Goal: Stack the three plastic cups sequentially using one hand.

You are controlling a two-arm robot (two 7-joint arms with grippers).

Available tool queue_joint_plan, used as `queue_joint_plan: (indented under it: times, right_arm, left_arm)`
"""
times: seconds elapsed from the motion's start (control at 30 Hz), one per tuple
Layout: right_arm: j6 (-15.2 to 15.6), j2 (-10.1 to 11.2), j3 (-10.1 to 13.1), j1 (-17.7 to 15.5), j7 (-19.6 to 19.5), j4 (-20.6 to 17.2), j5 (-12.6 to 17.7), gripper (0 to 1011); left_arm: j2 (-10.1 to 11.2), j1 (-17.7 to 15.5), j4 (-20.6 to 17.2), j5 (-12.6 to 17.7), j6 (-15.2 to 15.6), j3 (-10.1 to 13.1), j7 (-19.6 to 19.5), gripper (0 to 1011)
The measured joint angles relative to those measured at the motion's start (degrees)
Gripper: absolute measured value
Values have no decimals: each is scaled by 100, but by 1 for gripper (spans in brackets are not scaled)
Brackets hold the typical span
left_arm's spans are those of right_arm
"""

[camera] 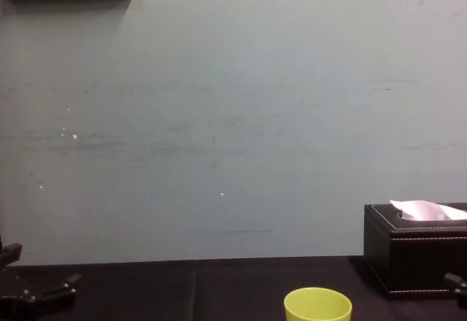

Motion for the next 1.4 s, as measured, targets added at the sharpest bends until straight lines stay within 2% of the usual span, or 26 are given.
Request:
queue_joint_plan:
  times: [1.4]
  right_arm:
    - [0, 0, 0, 0, 0, 0, 0, 1004]
  left_arm:
    - [0, 0, 0, 0, 0, 0, 0, 1011]
